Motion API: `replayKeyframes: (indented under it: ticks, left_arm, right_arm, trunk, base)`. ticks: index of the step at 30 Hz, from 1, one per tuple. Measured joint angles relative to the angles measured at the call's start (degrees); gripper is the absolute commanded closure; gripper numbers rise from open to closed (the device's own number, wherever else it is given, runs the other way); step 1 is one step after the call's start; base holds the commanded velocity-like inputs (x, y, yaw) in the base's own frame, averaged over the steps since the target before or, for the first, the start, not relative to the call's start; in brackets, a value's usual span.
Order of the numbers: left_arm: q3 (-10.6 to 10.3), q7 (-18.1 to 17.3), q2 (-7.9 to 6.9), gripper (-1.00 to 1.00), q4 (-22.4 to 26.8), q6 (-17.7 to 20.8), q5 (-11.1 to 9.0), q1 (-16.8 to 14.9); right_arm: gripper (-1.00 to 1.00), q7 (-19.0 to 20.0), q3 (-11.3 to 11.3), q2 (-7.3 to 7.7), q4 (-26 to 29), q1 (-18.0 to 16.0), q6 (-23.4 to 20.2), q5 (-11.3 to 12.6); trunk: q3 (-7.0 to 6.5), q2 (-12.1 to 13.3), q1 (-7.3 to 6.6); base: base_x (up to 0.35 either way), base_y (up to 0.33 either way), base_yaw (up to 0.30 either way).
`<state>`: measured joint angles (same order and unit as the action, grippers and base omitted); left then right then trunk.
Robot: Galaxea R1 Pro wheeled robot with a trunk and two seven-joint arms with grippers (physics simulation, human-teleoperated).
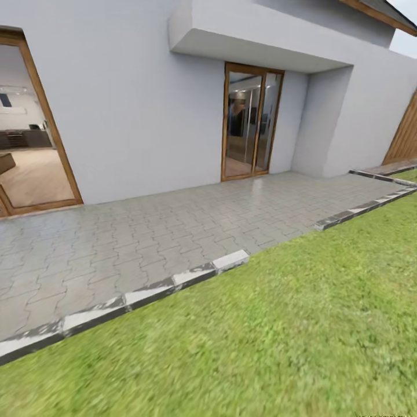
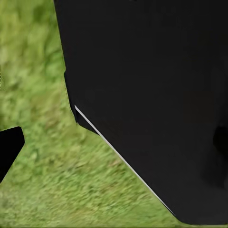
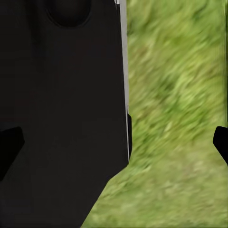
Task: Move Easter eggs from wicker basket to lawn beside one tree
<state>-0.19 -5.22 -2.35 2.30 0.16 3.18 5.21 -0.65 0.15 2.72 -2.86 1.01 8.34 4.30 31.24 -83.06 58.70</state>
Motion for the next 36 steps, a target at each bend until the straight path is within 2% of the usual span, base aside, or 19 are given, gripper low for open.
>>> replayKeyframes:
  ticks: [36]
  left_arm:
    - [0.0, 0.0, -0.18, -1.0, 0.0, -0.2, 0.0, 0.0]
  right_arm:
    - [-1.0, 0.0, 0.0, -0.01, -0.1, 0.0, -0.1, 0.0]
  trunk:
    - [0.0, 0.0, 0.0]
  base:
    - [0.269, -0.19, -0.3]
